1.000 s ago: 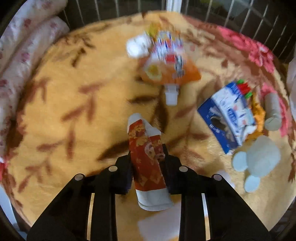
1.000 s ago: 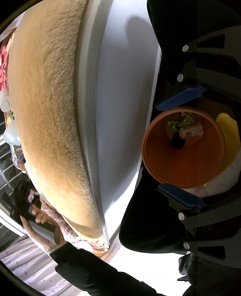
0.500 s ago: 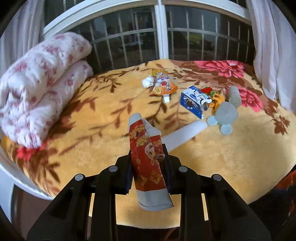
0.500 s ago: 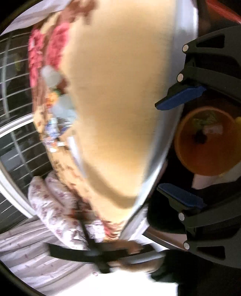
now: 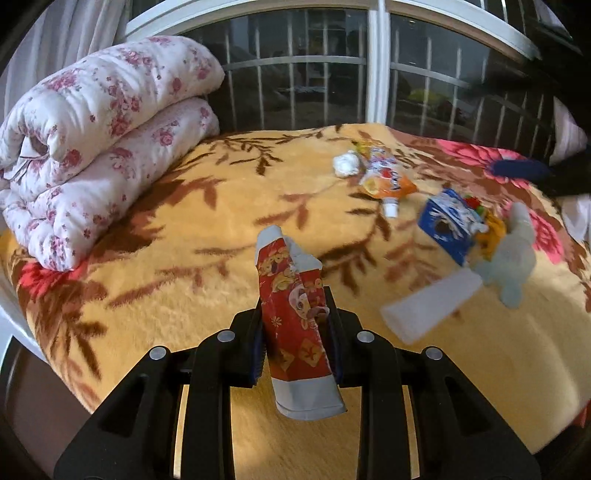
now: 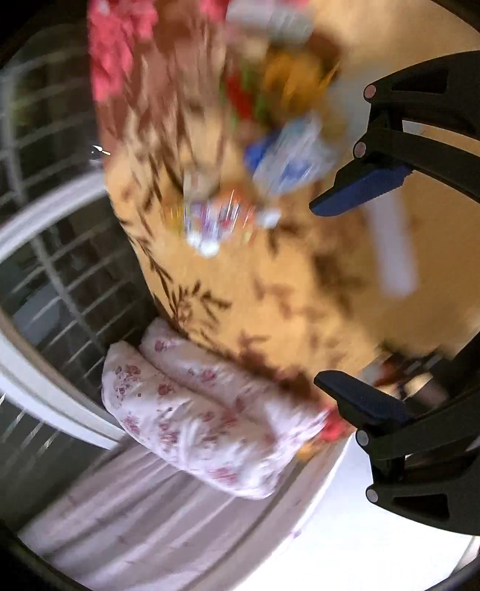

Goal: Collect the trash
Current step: 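Grasp the red-white milk carton with the left tool and lift it, then grasp the white tissue with the right tool while the left tool holds the red-white carton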

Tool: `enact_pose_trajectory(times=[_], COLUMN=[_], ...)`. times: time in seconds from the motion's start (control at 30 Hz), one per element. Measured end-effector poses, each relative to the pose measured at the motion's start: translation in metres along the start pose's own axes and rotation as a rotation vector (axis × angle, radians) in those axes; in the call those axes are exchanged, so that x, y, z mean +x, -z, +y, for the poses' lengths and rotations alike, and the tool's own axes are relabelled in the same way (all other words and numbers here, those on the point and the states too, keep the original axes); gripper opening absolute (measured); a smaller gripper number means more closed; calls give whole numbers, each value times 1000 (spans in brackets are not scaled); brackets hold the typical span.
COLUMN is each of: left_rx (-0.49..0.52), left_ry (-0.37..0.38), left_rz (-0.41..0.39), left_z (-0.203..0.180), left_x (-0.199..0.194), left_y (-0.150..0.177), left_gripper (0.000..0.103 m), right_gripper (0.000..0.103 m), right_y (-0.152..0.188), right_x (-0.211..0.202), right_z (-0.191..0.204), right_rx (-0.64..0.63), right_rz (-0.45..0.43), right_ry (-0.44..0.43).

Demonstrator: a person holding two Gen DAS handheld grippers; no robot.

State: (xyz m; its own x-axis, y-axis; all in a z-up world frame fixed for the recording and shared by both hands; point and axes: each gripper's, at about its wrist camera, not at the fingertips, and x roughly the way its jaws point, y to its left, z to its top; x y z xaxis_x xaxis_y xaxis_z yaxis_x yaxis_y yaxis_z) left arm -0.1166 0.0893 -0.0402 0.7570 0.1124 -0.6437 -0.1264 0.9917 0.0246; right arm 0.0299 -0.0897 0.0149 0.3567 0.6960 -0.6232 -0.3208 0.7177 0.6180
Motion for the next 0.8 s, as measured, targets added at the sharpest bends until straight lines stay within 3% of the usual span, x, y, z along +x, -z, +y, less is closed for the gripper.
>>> enact_pose_trajectory(times=[0.17, 0.27, 0.33, 0.4, 0.43, 0.53, 0.67, 0.73, 0.8], left_rx=[-36, -45, -53, -59, -58, -44, -36, -42, -55], left_ry=[11, 19, 38, 51, 55, 55, 62, 64, 68], left_rz=[1, 9, 17, 25, 23, 13, 7, 9, 10], left_z=[12, 16, 19, 20, 21, 20, 20, 20, 20], left_x=[14, 22, 26, 29, 29, 30, 31, 32, 33], left_y=[-1, 1, 2, 3, 3, 4, 6, 6, 5], left_gripper=[26, 26, 26, 26, 26, 27, 27, 27, 27], right_gripper=[83, 73, 73, 55, 53, 51, 51, 47, 32], right_y=[-66, -91, -102, -112, -117, -130, -144, -145, -144], right_x=[98, 144, 162, 174, 177, 185, 207, 219, 229], right_z=[0, -10, -17, -27, -32, -39, -30, -32, -32], right_rx=[180, 271, 295, 308, 312, 321, 237, 202, 145], right_rz=[73, 103, 103, 77, 62, 33, 45, 76, 104], right_ry=[-54, -18, 64, 220, 286, 344, 505, 582, 670])
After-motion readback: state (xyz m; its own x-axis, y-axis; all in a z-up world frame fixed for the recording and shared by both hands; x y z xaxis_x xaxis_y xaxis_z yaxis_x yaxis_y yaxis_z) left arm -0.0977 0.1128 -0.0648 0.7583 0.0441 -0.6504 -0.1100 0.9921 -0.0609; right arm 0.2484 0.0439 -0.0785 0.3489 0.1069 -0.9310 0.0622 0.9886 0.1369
